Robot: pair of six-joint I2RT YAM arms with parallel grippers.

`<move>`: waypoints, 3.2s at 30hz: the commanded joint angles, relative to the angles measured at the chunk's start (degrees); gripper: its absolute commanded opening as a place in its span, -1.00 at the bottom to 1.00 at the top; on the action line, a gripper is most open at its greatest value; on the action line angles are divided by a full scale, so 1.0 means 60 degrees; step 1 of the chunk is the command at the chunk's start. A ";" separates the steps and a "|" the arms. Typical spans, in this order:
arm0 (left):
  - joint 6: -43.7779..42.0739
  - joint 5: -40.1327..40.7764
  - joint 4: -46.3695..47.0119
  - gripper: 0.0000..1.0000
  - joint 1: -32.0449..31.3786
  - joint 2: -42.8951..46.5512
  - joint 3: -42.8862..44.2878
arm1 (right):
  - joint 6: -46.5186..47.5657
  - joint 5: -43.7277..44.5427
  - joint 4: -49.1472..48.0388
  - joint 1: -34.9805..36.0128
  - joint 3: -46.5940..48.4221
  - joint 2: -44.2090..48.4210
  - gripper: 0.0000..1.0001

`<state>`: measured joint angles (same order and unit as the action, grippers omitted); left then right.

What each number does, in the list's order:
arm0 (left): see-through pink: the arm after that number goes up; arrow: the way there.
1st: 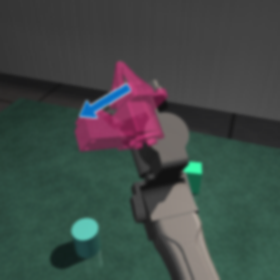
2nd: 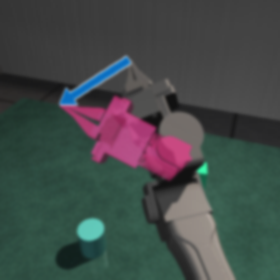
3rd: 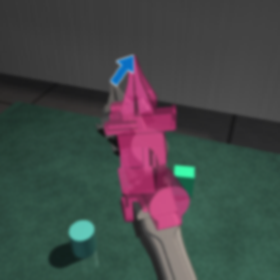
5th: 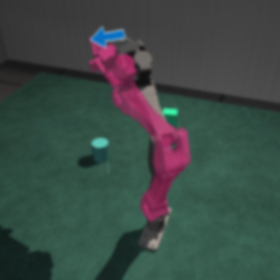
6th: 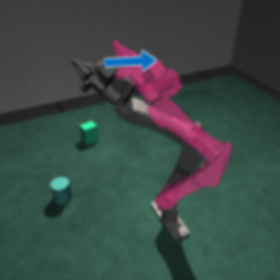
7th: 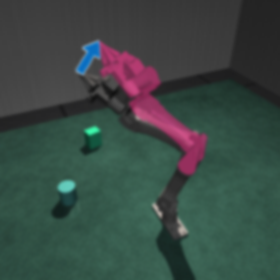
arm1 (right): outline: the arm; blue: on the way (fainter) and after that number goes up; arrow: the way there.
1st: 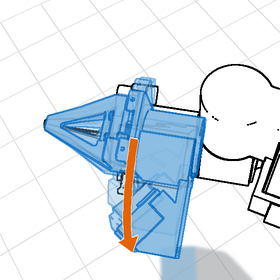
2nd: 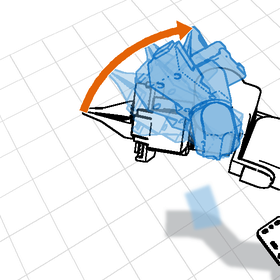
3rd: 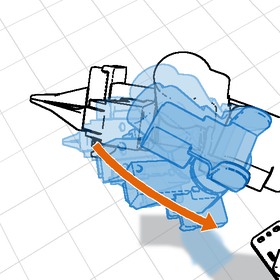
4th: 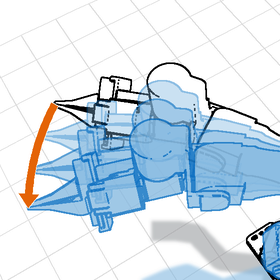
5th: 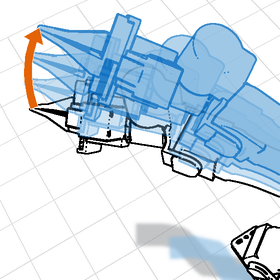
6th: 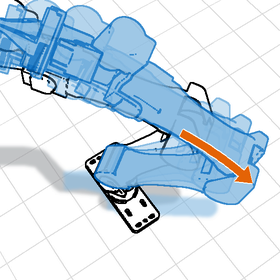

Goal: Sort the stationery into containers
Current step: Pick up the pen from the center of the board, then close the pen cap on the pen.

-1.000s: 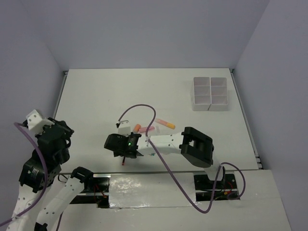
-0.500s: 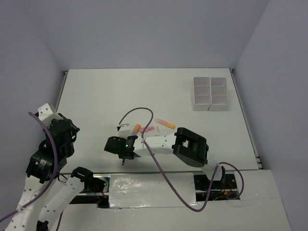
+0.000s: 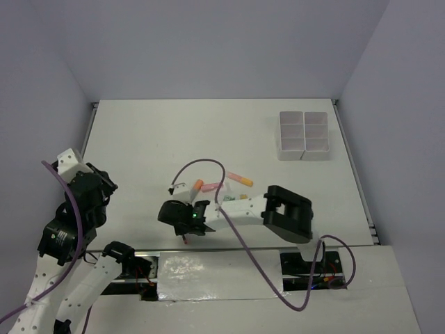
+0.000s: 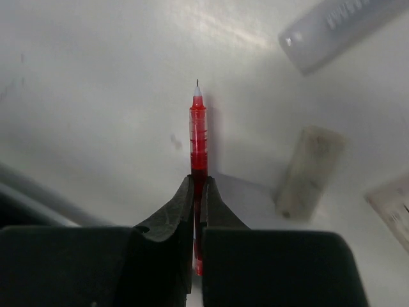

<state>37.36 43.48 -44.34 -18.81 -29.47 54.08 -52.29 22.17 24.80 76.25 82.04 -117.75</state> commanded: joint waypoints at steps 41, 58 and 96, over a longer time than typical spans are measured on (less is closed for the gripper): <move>0.4759 -0.9547 0.9529 -1.00 0.0058 0.2744 -0.3345 | 0.3017 -0.1894 -0.8161 0.0432 -0.5031 0.8479 -1.00; 0.4817 -0.9605 0.9235 -1.00 0.0058 0.2642 -0.3419 | 0.3251 -0.1879 -0.7722 0.0417 -0.4548 0.8200 -1.00; 0.4906 -0.9562 0.8635 -1.00 0.0058 0.3052 -0.3536 | 0.3266 -0.1806 -0.7297 0.0227 -0.4255 0.8039 -1.00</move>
<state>66.43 -13.78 6.39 -18.65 -12.25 32.58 -33.34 11.35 -18.31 77.84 53.12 -68.95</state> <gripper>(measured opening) 0.291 0.031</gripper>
